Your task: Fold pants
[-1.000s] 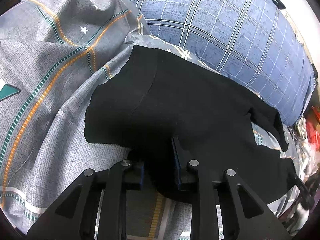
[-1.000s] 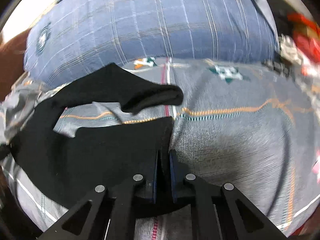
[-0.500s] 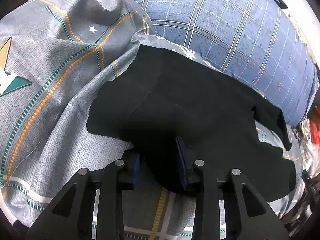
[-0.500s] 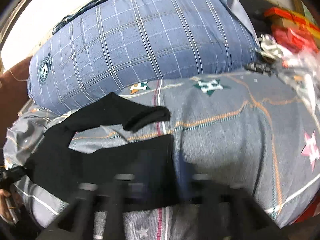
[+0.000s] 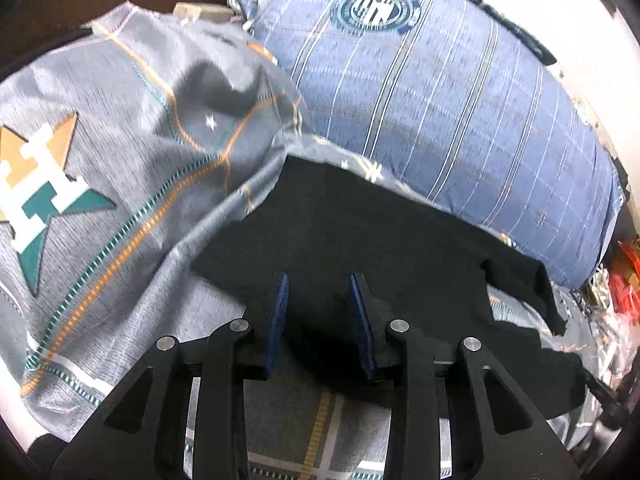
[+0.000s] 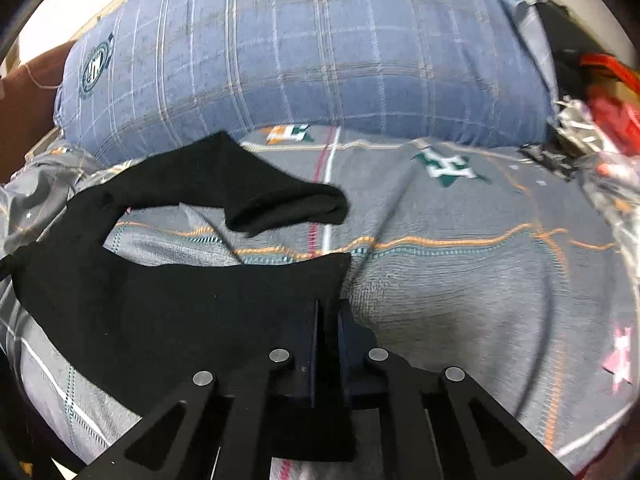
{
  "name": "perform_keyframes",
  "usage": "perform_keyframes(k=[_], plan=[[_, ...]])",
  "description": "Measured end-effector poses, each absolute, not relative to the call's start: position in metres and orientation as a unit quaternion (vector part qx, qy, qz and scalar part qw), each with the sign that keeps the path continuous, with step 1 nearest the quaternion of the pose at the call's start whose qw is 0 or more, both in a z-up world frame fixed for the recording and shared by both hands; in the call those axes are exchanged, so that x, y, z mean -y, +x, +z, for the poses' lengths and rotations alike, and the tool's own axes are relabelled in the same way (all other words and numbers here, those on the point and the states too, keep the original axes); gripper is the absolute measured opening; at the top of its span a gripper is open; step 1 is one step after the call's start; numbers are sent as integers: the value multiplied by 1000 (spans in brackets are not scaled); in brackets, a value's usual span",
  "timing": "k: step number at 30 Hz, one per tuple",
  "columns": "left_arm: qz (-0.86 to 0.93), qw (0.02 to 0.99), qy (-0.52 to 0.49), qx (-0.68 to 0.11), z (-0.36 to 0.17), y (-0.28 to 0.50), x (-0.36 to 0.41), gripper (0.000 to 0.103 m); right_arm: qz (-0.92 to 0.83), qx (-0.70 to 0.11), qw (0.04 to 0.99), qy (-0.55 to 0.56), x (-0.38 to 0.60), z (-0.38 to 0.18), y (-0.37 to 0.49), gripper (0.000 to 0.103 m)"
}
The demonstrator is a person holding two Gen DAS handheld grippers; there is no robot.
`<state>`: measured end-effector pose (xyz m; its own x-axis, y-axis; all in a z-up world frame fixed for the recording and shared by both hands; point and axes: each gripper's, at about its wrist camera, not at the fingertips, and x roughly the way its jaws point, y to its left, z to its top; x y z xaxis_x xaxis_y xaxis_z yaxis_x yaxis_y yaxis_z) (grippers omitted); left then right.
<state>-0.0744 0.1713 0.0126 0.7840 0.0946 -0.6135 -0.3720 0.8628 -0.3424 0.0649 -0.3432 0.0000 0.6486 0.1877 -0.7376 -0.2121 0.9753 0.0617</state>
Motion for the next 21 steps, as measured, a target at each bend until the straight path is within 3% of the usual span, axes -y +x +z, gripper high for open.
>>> perform_keyframes(k=[5, 12, 14, 16, 18, 21], plan=[[138, 924, -220, -279, 20, -79, -172, 30, 83, -427, 900, -11, 351, -10, 58, 2], [117, 900, -228, -352, -2, -58, -169, 30, 75, -385, 920, 19, 352, 21, 50, 8], [114, 888, -221, -388, -13, -49, -165, 30, 126, -374, 917, 56, 349, 29, 51, 19], [116, 882, -204, -408, -19, -43, -159, 32, 183, -374, 907, 68, 335, 33, 54, 53], [110, 886, -192, -408, -19, -44, -154, 43, 240, -385, 890, 53, 307, 30, 60, 56], [96, 890, -192, -403, -12, -44, -152, 46, 271, -414, 869, 23, 267, 15, 68, 56]])
